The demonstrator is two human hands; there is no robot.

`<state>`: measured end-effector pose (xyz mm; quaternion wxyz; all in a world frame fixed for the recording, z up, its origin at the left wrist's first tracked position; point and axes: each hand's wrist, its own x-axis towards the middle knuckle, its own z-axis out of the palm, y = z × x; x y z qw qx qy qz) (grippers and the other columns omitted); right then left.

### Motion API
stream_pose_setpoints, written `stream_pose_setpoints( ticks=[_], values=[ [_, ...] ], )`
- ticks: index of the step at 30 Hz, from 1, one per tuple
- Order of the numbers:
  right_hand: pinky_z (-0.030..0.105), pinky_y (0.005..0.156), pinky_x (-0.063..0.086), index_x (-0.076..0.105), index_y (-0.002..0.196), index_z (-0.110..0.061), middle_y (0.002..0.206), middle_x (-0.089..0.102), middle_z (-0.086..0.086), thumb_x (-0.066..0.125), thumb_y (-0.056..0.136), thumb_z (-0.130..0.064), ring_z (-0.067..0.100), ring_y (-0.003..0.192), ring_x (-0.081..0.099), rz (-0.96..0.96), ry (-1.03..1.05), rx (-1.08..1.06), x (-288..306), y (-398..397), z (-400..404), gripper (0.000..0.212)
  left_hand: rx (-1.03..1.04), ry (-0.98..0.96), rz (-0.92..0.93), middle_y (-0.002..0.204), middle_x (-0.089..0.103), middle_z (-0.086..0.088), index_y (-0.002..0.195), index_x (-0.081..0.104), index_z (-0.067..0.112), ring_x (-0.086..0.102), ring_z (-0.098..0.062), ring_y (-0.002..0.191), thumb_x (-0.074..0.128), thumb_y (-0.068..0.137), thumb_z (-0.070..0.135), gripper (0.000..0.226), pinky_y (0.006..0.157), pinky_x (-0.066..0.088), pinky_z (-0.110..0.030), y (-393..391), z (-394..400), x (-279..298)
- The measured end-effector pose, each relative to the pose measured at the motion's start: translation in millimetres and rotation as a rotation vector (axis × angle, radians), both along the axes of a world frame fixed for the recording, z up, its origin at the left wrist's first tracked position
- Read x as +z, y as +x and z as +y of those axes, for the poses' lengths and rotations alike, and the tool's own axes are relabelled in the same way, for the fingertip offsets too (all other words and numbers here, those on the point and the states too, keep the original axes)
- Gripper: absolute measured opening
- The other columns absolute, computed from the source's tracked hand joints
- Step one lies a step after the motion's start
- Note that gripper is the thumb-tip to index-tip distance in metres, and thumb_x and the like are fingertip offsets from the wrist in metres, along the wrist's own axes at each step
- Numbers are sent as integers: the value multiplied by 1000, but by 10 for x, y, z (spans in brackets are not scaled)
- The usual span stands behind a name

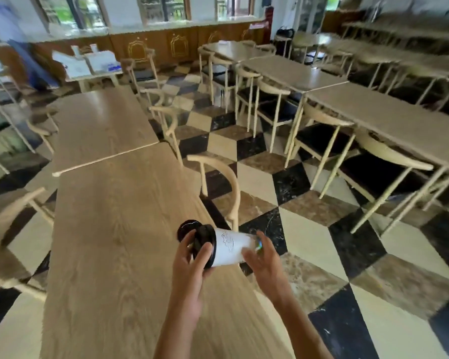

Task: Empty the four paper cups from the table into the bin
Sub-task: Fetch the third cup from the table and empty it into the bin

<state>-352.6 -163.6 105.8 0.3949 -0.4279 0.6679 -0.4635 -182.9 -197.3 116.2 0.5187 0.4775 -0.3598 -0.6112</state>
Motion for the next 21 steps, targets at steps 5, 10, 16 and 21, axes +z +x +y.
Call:
stream_pose_setpoints(
  ticks=[5, 10, 16, 21],
  values=[
    [-2, 70, 43, 32, 150, -25, 131, 48, -12, 61, 90, -46, -8, 100, 55, -19, -80, -217, 97, -1305, 1032, 70, -247, -13, 39, 126, 71, -4, 132, 60, 26, 71, -19, 109, 75, 81, 27, 53, 73, 60, -33, -1419, 660, 149],
    [24, 94, 52, 33, 148, -25, 143, 49, 3, 64, 84, -50, 19, 122, 57, -69, -111, -477, 225, -2609, 2305, 75, -545, -49, 47, 127, 68, -1, 128, 61, 30, 70, -14, 110, 84, 76, 29, 57, 79, 61, -35, -2920, 1524, 253],
    [29, 97, 54, 38, 146, -20, 138, 57, 10, 65, 87, -43, 16, 113, 64, -56, -137, -856, 264, -3771, 3804, 69, -904, -142, -32, 124, 72, 4, 123, 66, 33, 69, -10, 113, 78, 66, 52, 61, 98, 56, -41, -4506, 2578, 318],
    [41, 94, 55, 38, 146, -13, 128, 62, 12, 65, 92, -28, 18, 108, 68, -52, -138, -1110, 240, -4503, 4830, 63, -1201, -208, -42, 112, 76, 11, 108, 72, 43, 70, -12, 110, 78, 67, 55, 44, 90, 55, -35, -5698, 3376, 272]
  ],
)
